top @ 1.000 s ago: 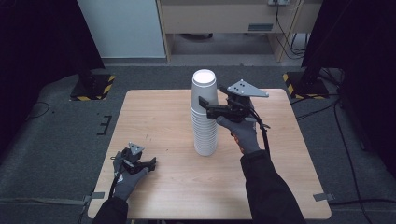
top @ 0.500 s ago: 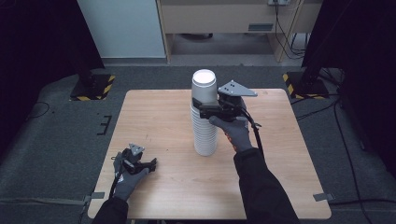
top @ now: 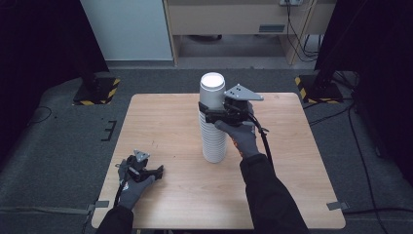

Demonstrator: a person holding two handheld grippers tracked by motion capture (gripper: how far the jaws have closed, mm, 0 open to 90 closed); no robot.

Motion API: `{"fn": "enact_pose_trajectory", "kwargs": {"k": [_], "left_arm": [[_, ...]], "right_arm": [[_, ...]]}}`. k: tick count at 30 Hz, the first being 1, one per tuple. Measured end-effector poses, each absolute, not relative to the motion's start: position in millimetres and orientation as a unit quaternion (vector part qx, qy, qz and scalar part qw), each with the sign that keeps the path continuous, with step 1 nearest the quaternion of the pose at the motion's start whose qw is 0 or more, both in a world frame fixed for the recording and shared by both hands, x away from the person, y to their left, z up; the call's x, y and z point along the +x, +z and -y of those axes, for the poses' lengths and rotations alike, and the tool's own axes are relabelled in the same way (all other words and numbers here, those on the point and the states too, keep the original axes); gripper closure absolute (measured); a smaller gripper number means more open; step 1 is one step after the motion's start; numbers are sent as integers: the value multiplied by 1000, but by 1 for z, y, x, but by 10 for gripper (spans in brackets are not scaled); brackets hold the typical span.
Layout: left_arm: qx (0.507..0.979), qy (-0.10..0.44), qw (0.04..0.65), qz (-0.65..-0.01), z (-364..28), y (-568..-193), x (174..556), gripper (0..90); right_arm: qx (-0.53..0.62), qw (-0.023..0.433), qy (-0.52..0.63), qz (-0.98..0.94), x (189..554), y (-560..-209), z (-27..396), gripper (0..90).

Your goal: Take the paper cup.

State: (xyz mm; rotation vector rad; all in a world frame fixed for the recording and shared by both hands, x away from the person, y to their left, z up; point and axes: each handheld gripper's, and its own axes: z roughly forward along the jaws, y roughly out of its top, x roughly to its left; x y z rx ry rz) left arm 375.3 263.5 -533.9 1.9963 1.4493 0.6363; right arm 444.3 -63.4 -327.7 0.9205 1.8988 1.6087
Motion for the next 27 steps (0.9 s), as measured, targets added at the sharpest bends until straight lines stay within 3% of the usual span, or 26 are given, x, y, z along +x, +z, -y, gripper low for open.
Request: {"fn": "enact_pose_trajectory", "kwargs": {"k": [27], "left_arm": [[746, 233, 300, -546, -264, -535, 376, 58]], "right_arm": [[325, 239, 596, -694, 445, -327, 66, 129]]}}
